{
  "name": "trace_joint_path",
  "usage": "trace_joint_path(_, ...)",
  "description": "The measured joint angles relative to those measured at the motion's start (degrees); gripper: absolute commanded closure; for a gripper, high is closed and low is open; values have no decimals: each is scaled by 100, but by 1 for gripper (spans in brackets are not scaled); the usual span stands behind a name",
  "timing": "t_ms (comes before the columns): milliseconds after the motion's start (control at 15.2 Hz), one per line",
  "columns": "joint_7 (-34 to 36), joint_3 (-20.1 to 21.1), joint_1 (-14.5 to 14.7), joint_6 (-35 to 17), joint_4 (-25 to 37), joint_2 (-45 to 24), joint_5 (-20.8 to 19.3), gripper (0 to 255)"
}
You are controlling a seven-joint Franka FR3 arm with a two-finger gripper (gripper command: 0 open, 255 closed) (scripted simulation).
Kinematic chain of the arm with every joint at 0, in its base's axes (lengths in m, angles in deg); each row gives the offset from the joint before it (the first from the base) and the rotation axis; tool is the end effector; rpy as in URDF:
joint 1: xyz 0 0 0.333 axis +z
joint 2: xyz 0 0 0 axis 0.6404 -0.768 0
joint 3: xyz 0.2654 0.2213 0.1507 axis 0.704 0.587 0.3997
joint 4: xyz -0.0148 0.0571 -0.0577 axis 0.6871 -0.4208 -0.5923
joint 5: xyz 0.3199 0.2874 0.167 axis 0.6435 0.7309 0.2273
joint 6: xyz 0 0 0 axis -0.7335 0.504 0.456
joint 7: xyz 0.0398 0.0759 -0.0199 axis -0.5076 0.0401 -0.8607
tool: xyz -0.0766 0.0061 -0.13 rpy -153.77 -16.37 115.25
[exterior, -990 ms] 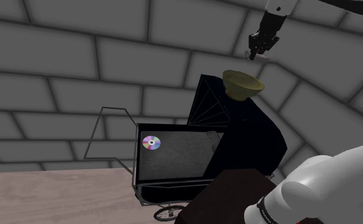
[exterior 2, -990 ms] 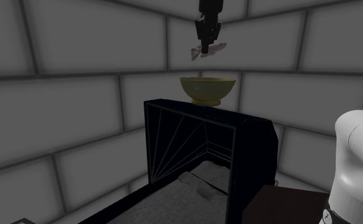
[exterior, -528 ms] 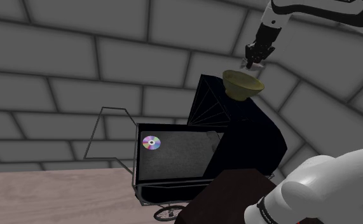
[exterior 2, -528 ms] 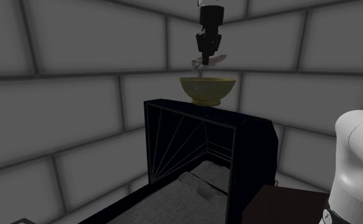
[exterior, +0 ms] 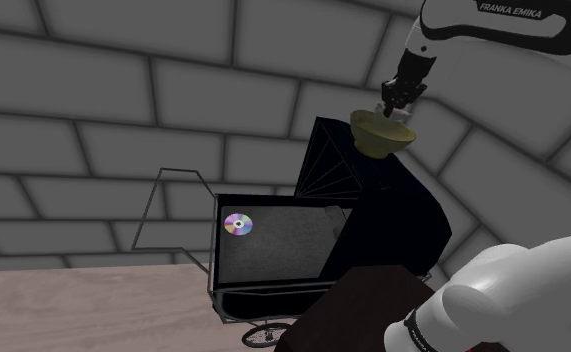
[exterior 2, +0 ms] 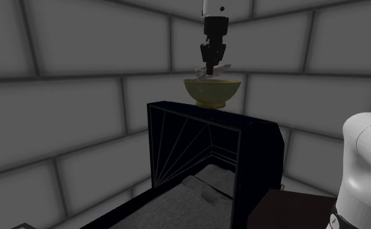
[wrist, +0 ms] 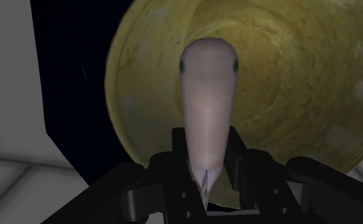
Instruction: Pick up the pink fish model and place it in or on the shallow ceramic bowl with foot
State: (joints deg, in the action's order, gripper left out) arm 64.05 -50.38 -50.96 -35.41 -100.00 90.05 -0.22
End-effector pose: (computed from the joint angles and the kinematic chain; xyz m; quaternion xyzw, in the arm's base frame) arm 0.4369 -0.2124 0.6522 0.9754 -0.2088 0.0429 0.0565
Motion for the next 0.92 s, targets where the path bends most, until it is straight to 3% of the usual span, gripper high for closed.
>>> trace_joint_path(198,3,1,0,-6,-9,3,0,255)
trace_joint_path(264,3,1,0,-7,-9,3,0,0)
trace_joint_path(660,3,1,0,-7,-9,3,0,0)
trace_joint_path(924,-39,45,20,553,669,-109,34,0)
